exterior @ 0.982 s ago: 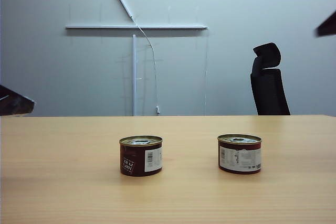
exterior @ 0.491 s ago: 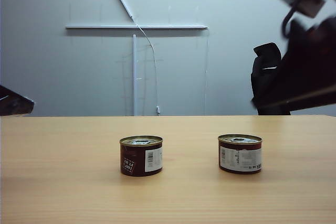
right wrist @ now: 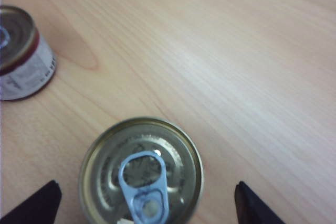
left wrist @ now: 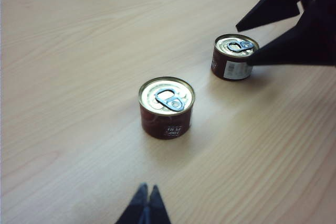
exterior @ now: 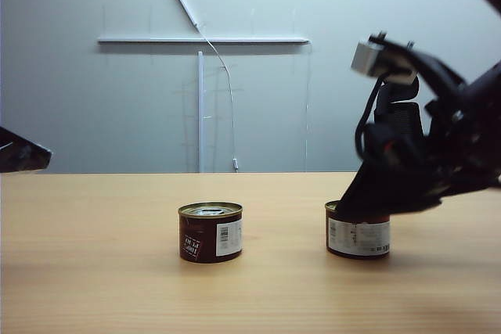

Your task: Stack a can of tomatoes on the right onto the can of tomatoes on the left.

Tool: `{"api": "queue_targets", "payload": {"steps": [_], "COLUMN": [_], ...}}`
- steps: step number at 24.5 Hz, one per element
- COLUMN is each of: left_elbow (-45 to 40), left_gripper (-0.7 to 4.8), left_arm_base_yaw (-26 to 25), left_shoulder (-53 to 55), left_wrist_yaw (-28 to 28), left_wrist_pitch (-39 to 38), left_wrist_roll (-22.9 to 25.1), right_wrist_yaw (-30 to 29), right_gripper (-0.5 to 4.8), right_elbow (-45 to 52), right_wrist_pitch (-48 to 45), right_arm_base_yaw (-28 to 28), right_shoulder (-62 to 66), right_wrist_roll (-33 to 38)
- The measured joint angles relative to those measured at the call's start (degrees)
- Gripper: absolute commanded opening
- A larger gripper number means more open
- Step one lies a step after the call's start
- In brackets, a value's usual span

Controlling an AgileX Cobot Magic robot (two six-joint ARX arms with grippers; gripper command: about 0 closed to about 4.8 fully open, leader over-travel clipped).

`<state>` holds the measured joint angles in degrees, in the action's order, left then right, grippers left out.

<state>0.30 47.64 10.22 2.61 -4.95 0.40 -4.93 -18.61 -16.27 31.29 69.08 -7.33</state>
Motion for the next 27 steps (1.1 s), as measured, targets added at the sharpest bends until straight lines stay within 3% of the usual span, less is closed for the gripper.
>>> {"api": "queue_targets", "payload": {"steps": [7,8,10,12,17,19,22,27], "left_elbow": [0.0,0.0,0.0,0.0,0.0,0.0,0.0,0.0], "left_gripper": [-0.04,-0.04,-0.04,-0.04,-0.04,-0.04,-0.04,-0.04], "left_arm_base_yaw": [0.0,0.0,0.0,0.0,-0.02,-0.02,-0.02,-0.04], "left_shoulder": [0.0,0.0,0.0,-0.02,0.0,0.0,-0.02,-0.02], "left_wrist_yaw": [0.0,0.0,0.0,-0.02,0.0,0.0,0.0,0.0], "left_wrist_pitch": [0.0,0.0,0.0,0.0,0.0,0.0,0.0,0.0], "left_wrist_roll": [0.0,0.0,0.0,0.0,-0.02,0.0,0.0,0.0], "right_wrist_yaw": [-0.02,-0.02,-0.04,-0.04,-1.36,-4.46,-9.49,-9.73], "right_gripper": [4.79,3.17,1.43,1.11,1.11,1.11,1.11,1.12], "right_elbow": [0.0,0.0,-0.11,-0.57,-0.85,-2.45,-8.7,-16.57], "right_wrist_pitch": [-7.96,-8.17,-8.22,-8.28,-10.99,-10.82,-10.4,-8.39], "right_arm_base_yaw": [0.02,0.02,0.02,0.02,0.02,0.22,4.72,9.38], "right_shoulder": [8.13,8.46,8.74,8.76,8.79,8.81,8.94,16.31], "right_wrist_roll": [0.0,0.02,0.2,0.09,0.26,1.86,2.54,1.66]}}
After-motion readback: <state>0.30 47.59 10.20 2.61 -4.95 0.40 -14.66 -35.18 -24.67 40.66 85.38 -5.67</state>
